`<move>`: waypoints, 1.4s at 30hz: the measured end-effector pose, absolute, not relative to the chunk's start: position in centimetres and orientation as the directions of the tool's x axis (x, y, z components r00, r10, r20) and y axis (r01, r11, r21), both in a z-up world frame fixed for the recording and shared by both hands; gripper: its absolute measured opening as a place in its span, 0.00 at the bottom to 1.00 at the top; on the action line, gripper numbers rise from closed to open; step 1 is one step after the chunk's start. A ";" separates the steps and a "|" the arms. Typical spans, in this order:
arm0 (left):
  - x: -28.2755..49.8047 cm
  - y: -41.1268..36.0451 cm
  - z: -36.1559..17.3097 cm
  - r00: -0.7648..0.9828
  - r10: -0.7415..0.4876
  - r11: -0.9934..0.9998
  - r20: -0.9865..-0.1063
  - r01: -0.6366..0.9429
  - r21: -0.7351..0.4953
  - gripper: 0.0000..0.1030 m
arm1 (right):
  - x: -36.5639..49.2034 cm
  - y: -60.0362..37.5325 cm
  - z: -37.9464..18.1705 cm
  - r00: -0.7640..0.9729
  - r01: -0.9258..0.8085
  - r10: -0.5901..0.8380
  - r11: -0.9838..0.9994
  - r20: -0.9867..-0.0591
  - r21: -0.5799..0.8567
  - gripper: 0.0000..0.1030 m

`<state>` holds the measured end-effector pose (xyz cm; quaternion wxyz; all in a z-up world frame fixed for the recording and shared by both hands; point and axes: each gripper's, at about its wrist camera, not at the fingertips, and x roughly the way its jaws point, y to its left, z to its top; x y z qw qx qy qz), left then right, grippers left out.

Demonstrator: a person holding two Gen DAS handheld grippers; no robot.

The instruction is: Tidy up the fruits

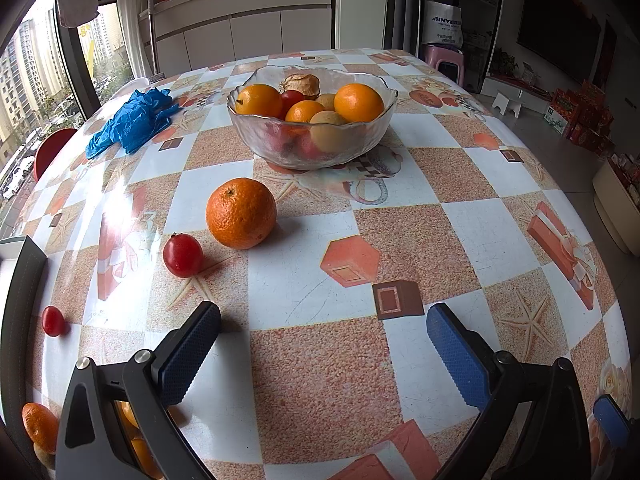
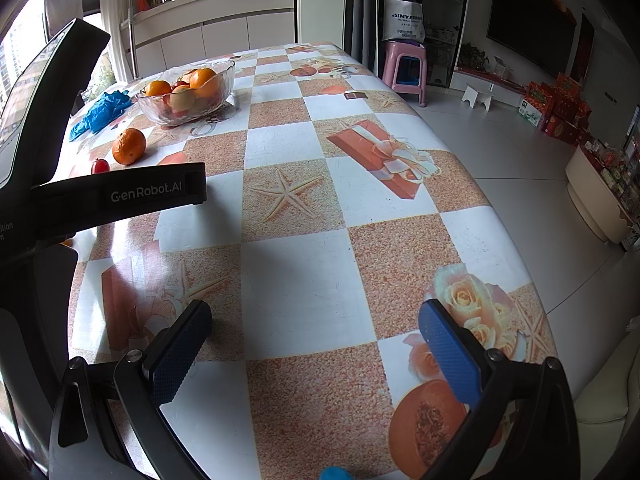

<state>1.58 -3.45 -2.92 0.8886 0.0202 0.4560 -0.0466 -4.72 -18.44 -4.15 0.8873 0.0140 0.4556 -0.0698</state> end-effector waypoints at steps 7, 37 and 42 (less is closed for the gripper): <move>1.6 -3.4 -2.9 0.580 -0.064 0.995 -0.812 0.101 -0.007 1.00 | -4.7 -18.4 -4.3 0.575 0.136 -0.111 0.990 -0.811 -0.039 1.00; -12.4 13.3 -2.3 0.597 -0.050 0.993 -0.801 0.112 0.022 1.00 | -7.3 -7.8 -3.1 0.497 -0.124 0.158 0.986 -0.853 0.111 1.00; -11.7 14.4 -3.9 0.578 -0.022 0.994 -0.815 0.098 0.042 1.00 | -6.4 -5.2 -2.9 0.472 -0.187 0.166 0.979 -0.866 0.086 1.00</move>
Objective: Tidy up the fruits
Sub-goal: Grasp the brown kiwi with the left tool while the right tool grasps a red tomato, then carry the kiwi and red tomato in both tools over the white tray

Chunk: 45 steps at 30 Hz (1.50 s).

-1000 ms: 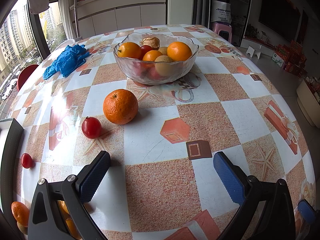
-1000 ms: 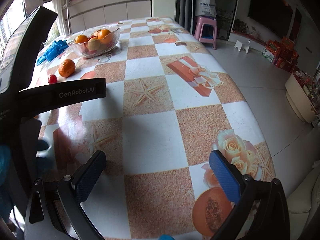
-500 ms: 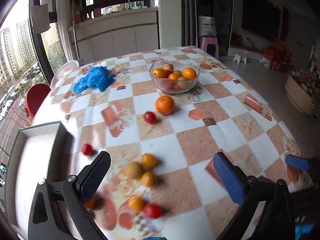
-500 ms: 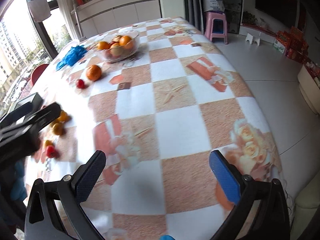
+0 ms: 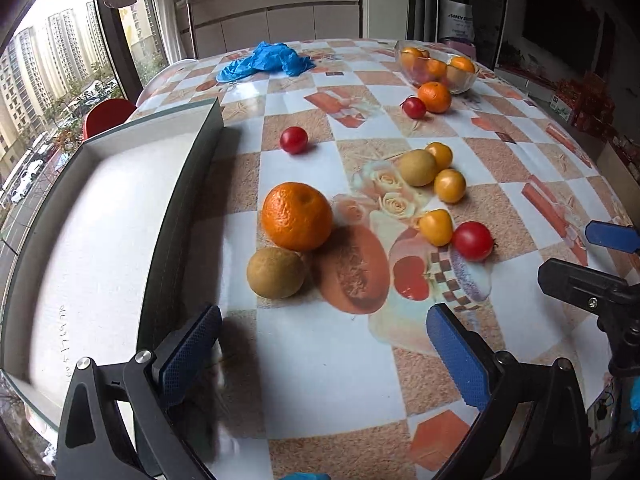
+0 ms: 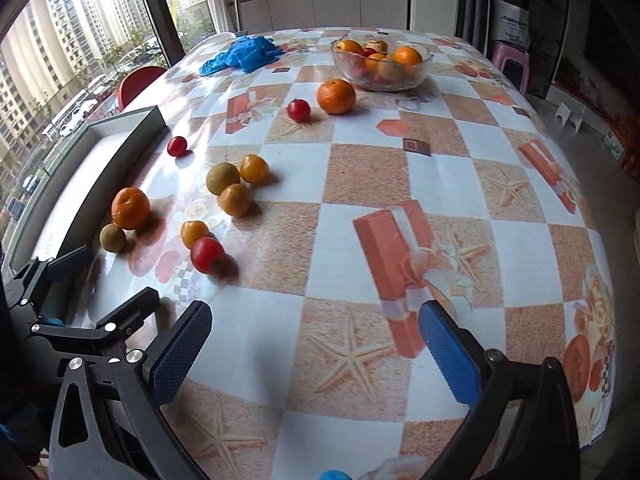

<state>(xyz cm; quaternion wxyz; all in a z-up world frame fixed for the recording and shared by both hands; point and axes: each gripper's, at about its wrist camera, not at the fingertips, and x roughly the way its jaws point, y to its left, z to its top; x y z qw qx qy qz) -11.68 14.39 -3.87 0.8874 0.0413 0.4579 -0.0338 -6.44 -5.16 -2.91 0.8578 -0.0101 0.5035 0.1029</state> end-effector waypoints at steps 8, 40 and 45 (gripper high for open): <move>-10.9 14.9 -3.9 0.573 -0.020 0.992 -0.819 0.114 0.055 1.00 | -4.3 -0.7 -3.7 0.438 -0.304 0.237 0.947 -0.867 0.106 0.85; -11.5 15.4 -0.5 0.548 -0.109 0.990 -0.829 0.136 -0.040 0.29 | -6.0 -3.6 -1.1 0.471 -0.286 0.345 0.930 -0.812 0.229 0.23; -12.0 17.0 1.5 0.575 -0.113 0.992 -0.811 0.108 -0.062 0.29 | -5.9 -2.5 0.0 0.476 -0.308 0.342 0.928 -0.810 0.210 0.23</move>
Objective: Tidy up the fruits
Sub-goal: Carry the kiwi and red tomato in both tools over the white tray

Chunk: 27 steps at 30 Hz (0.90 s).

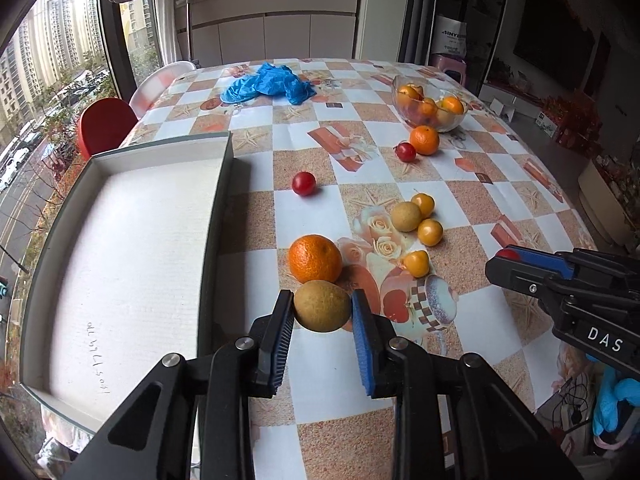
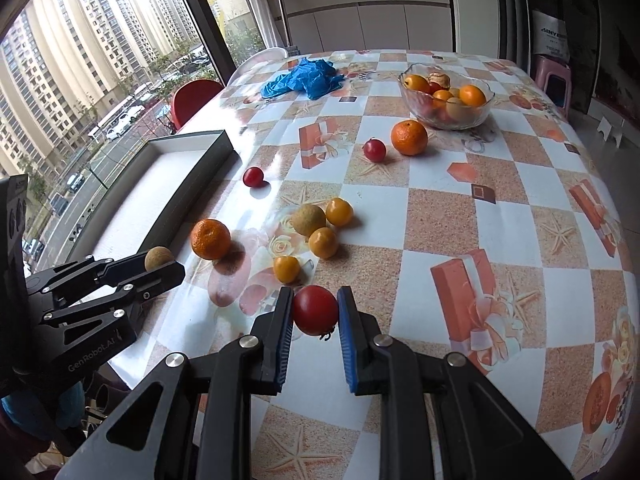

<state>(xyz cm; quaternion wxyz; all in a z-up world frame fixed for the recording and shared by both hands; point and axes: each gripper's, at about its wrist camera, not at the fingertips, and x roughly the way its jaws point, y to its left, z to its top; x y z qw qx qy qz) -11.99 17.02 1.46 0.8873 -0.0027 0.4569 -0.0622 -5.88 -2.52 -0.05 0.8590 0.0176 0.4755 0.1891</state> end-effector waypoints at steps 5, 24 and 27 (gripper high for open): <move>-12.2 19.6 3.4 0.609 -0.102 0.995 -0.787 0.057 -0.085 0.29 | -5.3 -0.4 1.2 0.468 -0.343 0.360 0.916 -0.807 0.209 0.23; -13.1 31.6 4.5 0.653 0.047 0.979 -0.756 -0.180 -0.095 0.29 | -4.2 14.0 4.8 0.387 -0.578 0.456 0.797 -0.802 0.174 0.23; -13.0 32.7 3.4 0.630 0.051 0.976 -0.775 -0.195 -0.094 0.29 | -4.0 15.9 4.2 0.357 -0.597 0.462 0.781 -0.811 0.182 0.23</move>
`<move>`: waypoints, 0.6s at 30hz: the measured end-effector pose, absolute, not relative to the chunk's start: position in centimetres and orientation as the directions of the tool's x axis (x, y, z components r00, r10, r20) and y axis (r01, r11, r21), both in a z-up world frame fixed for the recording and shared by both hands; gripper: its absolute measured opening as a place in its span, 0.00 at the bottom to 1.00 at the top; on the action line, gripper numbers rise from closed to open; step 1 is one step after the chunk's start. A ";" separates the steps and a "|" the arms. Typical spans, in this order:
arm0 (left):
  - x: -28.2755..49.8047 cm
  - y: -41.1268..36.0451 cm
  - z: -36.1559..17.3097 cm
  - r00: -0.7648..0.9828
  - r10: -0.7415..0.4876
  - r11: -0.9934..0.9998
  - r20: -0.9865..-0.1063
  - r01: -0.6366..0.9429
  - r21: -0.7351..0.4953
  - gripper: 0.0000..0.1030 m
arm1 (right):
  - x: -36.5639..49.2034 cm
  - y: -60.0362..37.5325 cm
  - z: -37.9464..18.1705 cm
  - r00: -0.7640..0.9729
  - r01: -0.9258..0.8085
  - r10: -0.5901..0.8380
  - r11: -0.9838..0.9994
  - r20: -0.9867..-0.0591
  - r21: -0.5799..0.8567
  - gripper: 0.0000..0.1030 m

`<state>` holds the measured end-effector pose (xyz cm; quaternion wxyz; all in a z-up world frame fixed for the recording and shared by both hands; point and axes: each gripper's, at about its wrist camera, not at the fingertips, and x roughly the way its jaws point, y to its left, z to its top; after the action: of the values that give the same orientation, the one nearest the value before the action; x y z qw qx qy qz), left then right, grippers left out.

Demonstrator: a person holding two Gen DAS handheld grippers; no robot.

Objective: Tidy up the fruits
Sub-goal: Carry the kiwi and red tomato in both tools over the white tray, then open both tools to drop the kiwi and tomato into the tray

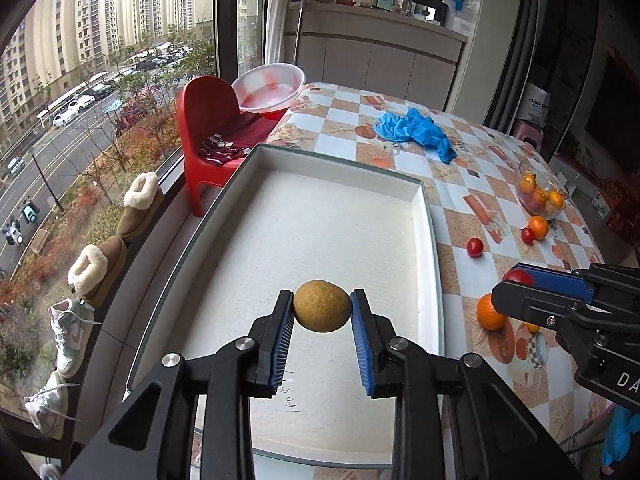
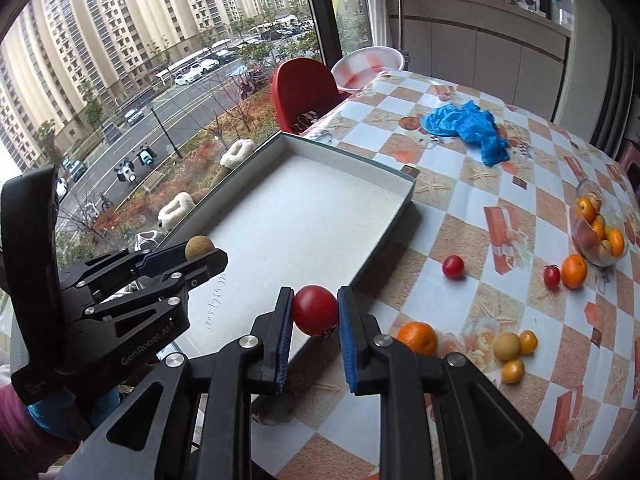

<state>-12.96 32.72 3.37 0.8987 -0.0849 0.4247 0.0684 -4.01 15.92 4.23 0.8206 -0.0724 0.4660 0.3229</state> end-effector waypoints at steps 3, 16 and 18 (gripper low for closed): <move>-12.9 33.9 2.2 0.604 0.056 0.970 -0.795 -0.222 -0.100 0.29 | -3.8 17.5 3.7 0.331 -0.611 0.472 0.767 -0.817 0.196 0.23; -12.0 34.8 -0.9 0.535 0.079 0.965 -0.841 -0.252 -0.070 0.29 | -3.1 20.9 -0.5 0.233 -0.636 0.442 0.743 -0.866 0.209 0.23; -12.0 34.6 -1.3 0.526 0.078 0.967 -0.847 -0.245 -0.063 0.29 | -3.1 21.0 -0.8 0.226 -0.640 0.435 0.741 -0.872 0.204 0.24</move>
<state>-12.02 34.65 -1.25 0.8691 -0.0874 0.4779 0.0928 -3.13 21.02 -0.81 0.7767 -0.0992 0.5169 0.3460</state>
